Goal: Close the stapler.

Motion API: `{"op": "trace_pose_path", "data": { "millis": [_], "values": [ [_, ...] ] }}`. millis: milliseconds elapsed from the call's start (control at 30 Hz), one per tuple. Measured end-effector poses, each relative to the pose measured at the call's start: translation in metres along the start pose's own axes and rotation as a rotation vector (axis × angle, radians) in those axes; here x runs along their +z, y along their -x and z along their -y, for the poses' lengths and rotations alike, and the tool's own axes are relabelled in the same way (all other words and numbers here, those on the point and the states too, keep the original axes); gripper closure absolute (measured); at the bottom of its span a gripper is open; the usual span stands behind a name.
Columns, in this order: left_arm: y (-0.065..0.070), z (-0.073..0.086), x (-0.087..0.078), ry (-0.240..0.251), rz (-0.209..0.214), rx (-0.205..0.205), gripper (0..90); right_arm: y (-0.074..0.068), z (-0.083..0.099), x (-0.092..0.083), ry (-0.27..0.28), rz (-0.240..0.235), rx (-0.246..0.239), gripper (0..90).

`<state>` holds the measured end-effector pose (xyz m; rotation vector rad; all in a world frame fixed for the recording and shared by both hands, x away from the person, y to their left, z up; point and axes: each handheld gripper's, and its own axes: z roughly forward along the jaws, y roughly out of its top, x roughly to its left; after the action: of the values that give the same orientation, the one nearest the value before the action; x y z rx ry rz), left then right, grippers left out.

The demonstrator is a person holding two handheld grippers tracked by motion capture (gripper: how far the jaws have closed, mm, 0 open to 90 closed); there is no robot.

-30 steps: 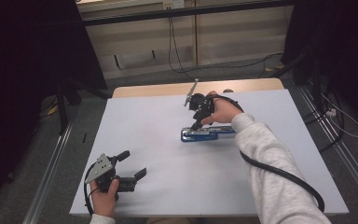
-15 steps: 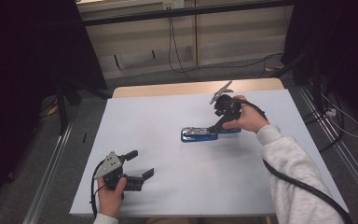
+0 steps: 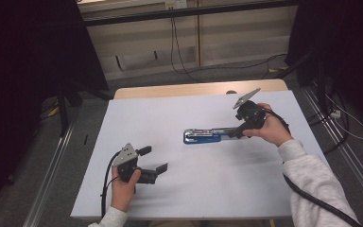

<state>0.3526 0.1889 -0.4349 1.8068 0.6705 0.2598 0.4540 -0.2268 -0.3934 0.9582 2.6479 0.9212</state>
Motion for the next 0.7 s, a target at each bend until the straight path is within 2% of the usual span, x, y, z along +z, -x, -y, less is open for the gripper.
{"op": "trace_pose_path", "data": {
  "millis": [267, 367, 400, 467, 500, 533, 700],
  "values": [
    [-0.005, -0.005, 0.012, -0.007, -0.008, -0.022, 3.2, 0.0, 0.024, -0.004, 0.022, 0.021, 0.027, 10.7],
    [-0.008, -0.007, 0.017, -0.019, 0.001, -0.029, 3.2, 0.001, 0.039, -0.008, 0.024, 0.035, 0.04, 10.7],
    [-0.009, -0.007, 0.019, -0.021, 0.003, -0.029, 3.2, 0.002, 0.043, -0.009, 0.034, 0.033, 0.057, 10.7],
    [-0.011, -0.009, 0.023, -0.017, 0.002, -0.037, 3.3, 0.002, 0.047, -0.01, 0.037, 0.036, 0.061, 10.7],
    [-0.012, -0.01, 0.025, -0.02, 0.004, -0.04, 3.6, 0.002, 0.052, -0.014, 0.039, 0.063, 0.064, 10.8],
    [-0.014, -0.012, 0.03, -0.029, -0.017, -0.04, 3.7, 0.002, 0.054, -0.015, 0.04, 0.07, 0.062, 11.0],
    [-0.017, -0.016, 0.038, -0.031, -0.04, -0.053, 4.2, 0.001, 0.062, -0.02, 0.056, 0.095, 0.082, 16.5]
  ]
}}
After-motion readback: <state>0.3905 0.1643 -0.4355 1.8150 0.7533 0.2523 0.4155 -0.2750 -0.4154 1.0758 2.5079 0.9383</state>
